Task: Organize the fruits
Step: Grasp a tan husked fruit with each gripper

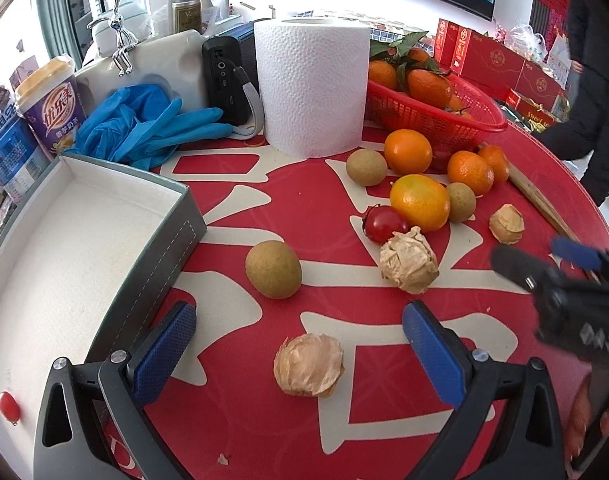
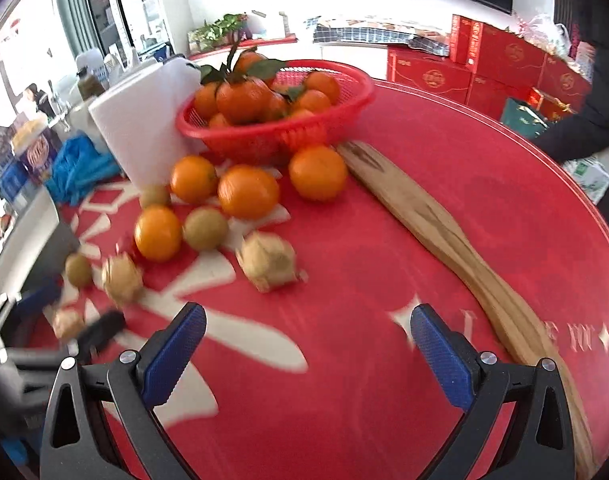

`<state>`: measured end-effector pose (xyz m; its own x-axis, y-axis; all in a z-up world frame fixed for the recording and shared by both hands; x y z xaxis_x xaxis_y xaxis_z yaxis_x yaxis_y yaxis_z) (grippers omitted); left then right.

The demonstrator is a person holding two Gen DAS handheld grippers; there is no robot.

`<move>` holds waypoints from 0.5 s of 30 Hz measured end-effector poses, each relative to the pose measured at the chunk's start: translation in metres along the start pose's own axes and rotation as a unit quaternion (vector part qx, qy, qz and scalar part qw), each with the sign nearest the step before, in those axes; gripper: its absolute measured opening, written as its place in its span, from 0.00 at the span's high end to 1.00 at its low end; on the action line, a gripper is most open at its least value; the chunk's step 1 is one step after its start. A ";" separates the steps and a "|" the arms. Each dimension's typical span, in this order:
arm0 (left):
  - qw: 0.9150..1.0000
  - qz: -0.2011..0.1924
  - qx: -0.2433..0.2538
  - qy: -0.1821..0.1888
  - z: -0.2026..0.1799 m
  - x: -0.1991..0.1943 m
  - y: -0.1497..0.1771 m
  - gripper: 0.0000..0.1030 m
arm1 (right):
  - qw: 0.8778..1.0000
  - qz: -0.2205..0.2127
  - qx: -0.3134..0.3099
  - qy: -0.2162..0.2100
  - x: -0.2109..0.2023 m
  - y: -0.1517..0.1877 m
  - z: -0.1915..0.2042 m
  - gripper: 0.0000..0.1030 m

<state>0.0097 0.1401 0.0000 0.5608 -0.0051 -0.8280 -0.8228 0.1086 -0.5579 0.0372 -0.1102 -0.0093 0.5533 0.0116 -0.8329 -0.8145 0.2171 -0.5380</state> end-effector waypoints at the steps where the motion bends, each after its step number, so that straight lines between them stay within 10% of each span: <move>1: 1.000 0.000 0.005 -0.004 -0.001 -0.002 0.001 0.00 | 1.000 -0.001 -0.005 0.000 0.004 -0.003 0.004 0.00; 5: 0.999 -0.009 0.037 -0.013 -0.015 -0.007 -0.002 0.00 | 0.999 -0.008 -0.037 0.014 0.009 -0.007 0.019 0.19; 8: 0.999 -0.011 0.051 -0.012 -0.026 -0.009 -0.007 0.01 | 0.998 -0.022 -0.064 0.012 0.007 -0.006 0.028 0.73; 15: 0.999 0.004 0.044 -0.001 -0.043 0.005 -0.026 0.27 | 0.999 -0.015 -0.006 -0.041 -0.011 0.005 -0.005 0.76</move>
<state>0.0298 0.0948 0.0078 0.5552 -0.0024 -0.8317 -0.8154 0.1955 -0.5449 0.0263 -0.1136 -0.0036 0.5891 0.0847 -0.8036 -0.7993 0.2073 -0.5641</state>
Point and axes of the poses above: each gripper's, at about its wrist camera, not at the fingertips, and x roughly the way its jaws point, z to its left, y to its underside, the point moved 1 cm from there along x, roughly the way its jaws point, and after that the axes turned 5 degrees about x, right-handed, at the moved point
